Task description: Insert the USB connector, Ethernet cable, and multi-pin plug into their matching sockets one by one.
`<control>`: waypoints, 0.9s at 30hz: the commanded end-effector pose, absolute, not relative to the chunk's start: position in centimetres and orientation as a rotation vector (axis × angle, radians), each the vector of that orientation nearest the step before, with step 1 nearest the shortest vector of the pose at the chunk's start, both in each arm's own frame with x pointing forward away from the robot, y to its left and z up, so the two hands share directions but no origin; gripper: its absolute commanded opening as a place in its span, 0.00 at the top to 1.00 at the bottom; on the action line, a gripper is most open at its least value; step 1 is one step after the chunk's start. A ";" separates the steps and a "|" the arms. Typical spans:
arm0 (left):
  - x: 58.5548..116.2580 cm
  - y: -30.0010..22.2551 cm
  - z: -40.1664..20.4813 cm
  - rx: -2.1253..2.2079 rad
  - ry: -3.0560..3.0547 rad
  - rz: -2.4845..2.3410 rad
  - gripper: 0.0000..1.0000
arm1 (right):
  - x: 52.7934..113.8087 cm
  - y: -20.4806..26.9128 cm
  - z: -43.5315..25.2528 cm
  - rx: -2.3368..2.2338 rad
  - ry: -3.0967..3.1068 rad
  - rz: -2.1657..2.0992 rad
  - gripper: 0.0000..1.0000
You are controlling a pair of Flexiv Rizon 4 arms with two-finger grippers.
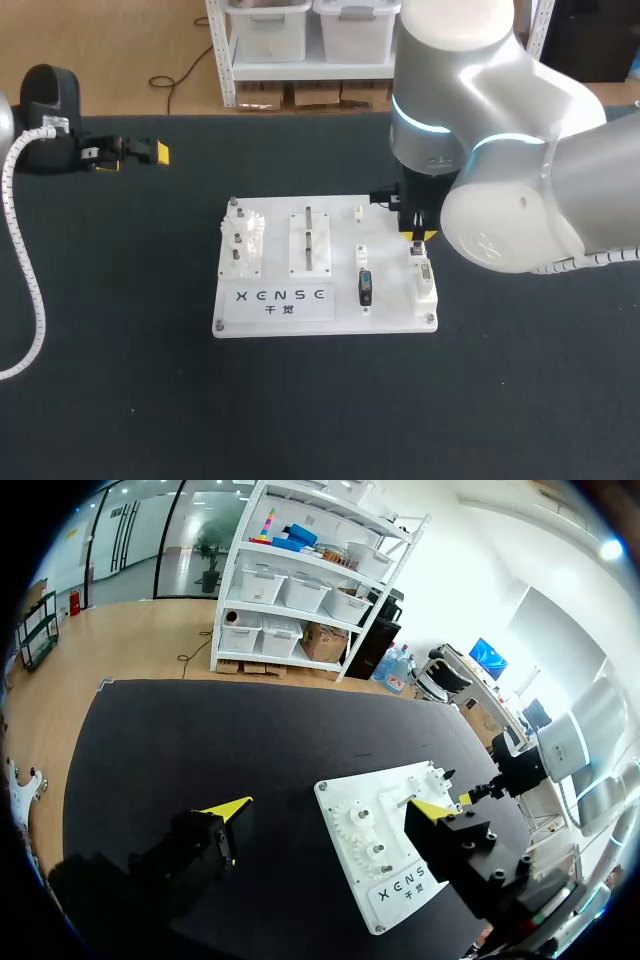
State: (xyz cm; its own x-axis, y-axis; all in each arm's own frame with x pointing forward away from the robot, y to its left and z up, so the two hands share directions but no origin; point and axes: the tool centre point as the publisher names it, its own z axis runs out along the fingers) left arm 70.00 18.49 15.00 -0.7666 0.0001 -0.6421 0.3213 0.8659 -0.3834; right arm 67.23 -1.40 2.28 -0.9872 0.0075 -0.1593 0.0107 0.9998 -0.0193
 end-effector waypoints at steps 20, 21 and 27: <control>70.0 18.5 15.0 0.232 2.374 -0.636 0.00 | 66.9 -1.4 2.4 -0.001 2.965 -0.029 1.00; 70.0 18.5 15.0 0.232 2.374 -0.636 0.00 | 67.0 -1.5 2.4 -0.002 2.964 -0.030 1.00; 70.0 18.5 15.0 0.232 2.374 -0.636 0.00 | 67.1 -1.6 2.2 -0.038 2.944 -0.041 1.00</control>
